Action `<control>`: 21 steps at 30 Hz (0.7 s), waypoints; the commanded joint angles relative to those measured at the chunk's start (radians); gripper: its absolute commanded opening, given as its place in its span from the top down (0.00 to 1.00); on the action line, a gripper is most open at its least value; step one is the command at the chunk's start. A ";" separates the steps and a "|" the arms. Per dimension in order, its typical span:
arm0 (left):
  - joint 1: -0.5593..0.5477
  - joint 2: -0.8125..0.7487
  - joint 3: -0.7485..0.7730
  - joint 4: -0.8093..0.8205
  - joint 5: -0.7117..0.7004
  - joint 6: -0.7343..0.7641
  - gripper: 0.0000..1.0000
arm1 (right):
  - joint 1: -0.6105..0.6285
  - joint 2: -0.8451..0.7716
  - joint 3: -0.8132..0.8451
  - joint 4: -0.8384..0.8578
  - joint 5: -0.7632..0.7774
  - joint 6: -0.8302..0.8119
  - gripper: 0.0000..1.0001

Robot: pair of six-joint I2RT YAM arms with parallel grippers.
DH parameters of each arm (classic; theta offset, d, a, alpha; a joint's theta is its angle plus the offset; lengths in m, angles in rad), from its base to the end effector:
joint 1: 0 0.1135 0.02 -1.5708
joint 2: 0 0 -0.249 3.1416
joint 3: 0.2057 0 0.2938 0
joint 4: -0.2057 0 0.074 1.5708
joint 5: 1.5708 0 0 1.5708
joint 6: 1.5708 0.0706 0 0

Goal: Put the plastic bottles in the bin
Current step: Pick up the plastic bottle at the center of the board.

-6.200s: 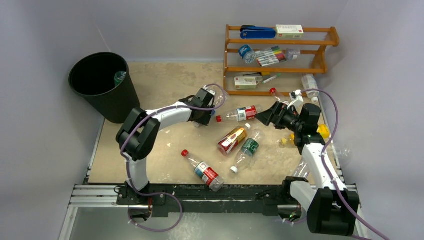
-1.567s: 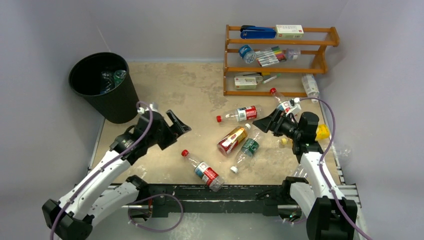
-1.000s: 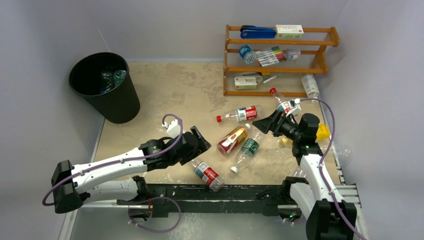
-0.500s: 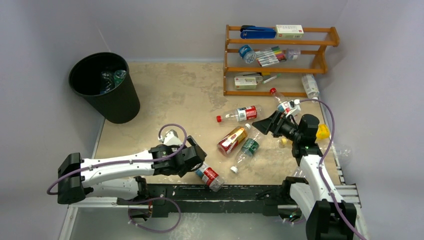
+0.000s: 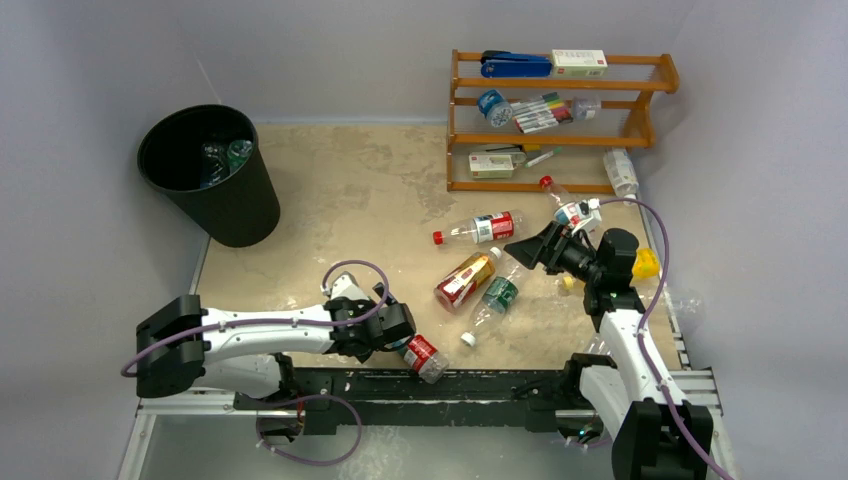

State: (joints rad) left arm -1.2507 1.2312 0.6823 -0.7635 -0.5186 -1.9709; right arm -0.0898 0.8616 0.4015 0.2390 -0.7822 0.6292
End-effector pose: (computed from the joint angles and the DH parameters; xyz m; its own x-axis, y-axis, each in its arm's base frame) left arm 0.1113 -0.2247 0.1186 -0.6041 -0.7199 -0.3418 -0.5858 0.6919 -0.4220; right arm 0.2667 0.0260 0.2013 -0.5422 0.4680 -0.6978 -0.3738 0.6095 0.6992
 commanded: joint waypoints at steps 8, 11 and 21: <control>0.047 0.074 -0.008 0.107 -0.112 0.083 0.30 | 0.006 -0.032 0.011 -0.003 -0.032 -0.018 0.00; 0.106 0.039 -0.004 0.109 -0.118 0.169 0.40 | 0.006 -0.040 0.015 -0.015 -0.031 -0.019 0.00; 0.275 -0.053 0.247 -0.087 -0.241 0.514 0.45 | 0.006 -0.046 0.037 -0.046 -0.024 -0.020 0.00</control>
State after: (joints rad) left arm -1.0306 1.2129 0.8001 -0.7712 -0.6605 -1.6413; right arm -0.0898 0.8333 0.4015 0.2035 -0.7818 0.6243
